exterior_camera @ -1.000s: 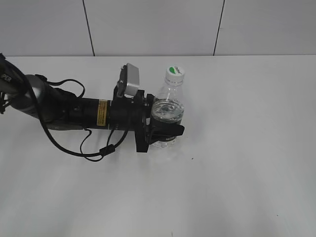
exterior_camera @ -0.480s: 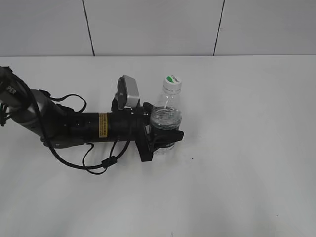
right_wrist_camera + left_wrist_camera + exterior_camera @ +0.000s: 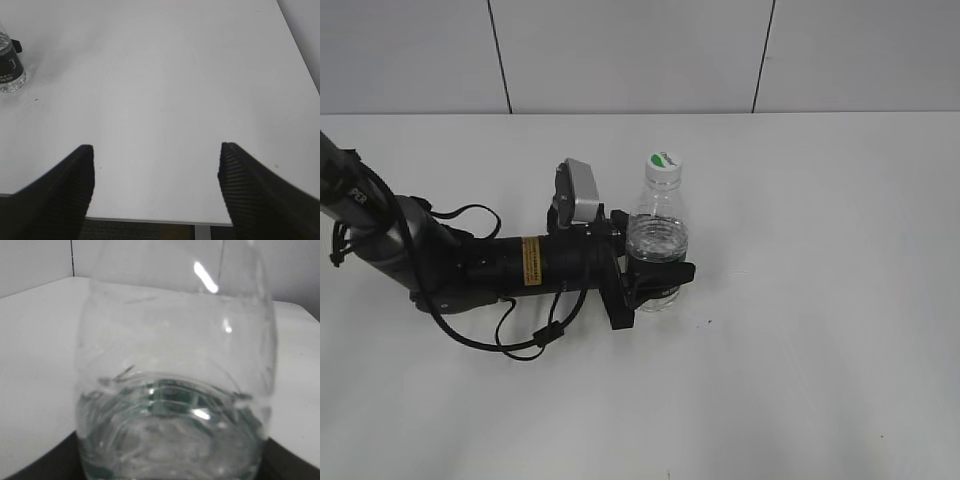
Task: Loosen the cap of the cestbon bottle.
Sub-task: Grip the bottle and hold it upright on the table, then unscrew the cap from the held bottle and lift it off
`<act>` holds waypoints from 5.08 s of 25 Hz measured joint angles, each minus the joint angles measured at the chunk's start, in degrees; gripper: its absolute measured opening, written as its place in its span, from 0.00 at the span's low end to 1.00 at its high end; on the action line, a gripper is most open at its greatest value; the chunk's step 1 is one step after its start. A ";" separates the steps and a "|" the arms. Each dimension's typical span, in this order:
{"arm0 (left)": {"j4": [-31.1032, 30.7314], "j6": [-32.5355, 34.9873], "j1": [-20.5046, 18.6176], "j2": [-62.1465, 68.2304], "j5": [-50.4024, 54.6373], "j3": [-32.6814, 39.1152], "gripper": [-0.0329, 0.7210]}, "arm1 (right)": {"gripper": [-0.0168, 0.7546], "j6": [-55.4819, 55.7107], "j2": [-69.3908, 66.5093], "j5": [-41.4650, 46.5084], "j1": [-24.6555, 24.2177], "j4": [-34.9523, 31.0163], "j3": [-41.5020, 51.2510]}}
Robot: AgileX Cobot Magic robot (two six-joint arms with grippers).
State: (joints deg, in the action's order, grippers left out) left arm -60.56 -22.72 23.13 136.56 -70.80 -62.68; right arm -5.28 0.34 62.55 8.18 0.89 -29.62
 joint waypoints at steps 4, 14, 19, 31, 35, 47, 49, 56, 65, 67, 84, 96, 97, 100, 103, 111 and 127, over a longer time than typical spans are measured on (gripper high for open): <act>0.28 0.39 0.00 0.45 -0.63 -0.05 0.58 | 0.79 0.00 0.00 0.00 0.00 0.00 0.00; -0.40 0.68 0.00 0.45 -0.67 -0.10 0.58 | 0.79 0.00 0.00 0.00 0.00 0.00 0.00; -0.46 0.74 0.00 0.45 -0.67 -0.10 0.58 | 0.79 0.00 0.00 0.00 0.00 0.00 0.00; -0.52 0.74 0.00 0.45 -0.70 -0.10 0.58 | 0.79 0.00 0.00 0.00 0.00 0.17 0.00; -0.52 0.74 0.00 0.45 -0.70 -0.10 0.58 | 0.79 0.00 0.00 0.00 0.00 0.07 0.00; 1.00 -1.82 0.04 0.45 -0.71 -0.10 0.58 | 0.79 -4.93 -16.64 -1.25 0.00 -0.05 -7.24; 1.12 -1.81 0.06 0.45 -0.71 -0.10 0.58 | 0.79 -5.24 -22.86 -1.80 0.00 0.01 -10.82; 1.23 -1.88 0.16 0.45 -0.71 -0.10 0.58 | 0.79 -5.36 -44.22 -5.30 0.00 -1.45 -24.01; 2.35 -1.88 0.32 1.05 -1.57 -0.10 0.58 | 0.79 -7.10 -66.83 -5.49 0.00 -7.28 -37.20; 2.64 -1.88 0.32 1.21 -1.93 -0.10 0.58 | 0.79 -7.39 -69.97 -5.43 0.00 -7.47 -38.41; 3.11 -1.88 0.38 1.51 -2.49 -0.10 0.58 | 0.79 -12.62 -88.46 -4.43 6.19 -17.29 -48.71; 3.21 -1.88 0.49 1.51 -2.49 -0.10 0.58 | 0.79 0.72 -104.74 6.67 17.22 -11.62 -72.27; 3.21 -1.88 0.49 1.51 -2.49 -0.10 0.58 | 0.79 1.36 -105.52 6.67 17.91 -11.62 -73.80; 3.35 -1.88 0.55 1.51 -2.49 -0.10 0.58 | 0.79 3.32 -108.09 6.91 20.18 -11.50 -77.35; 3.47 -1.88 0.56 1.51 -2.43 -0.10 0.58 | 0.79 4.73 -110.41 6.97 22.41 -11.45 -78.95; 3.58 -1.88 0.67 1.51 -2.38 -0.10 0.58 | 0.79 5.28 -115.10 7.11 25.52 -10.83 -79.30; 3.80 -1.88 0.67 1.51 -2.38 -0.10 0.58 | 0.79 4.75 -118.70 7.18 25.71 -10.72 -79.30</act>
State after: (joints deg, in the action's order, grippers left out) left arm -56.75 -24.59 23.79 138.07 -73.18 -62.78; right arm -0.53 -118.36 69.73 33.89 -9.83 -108.92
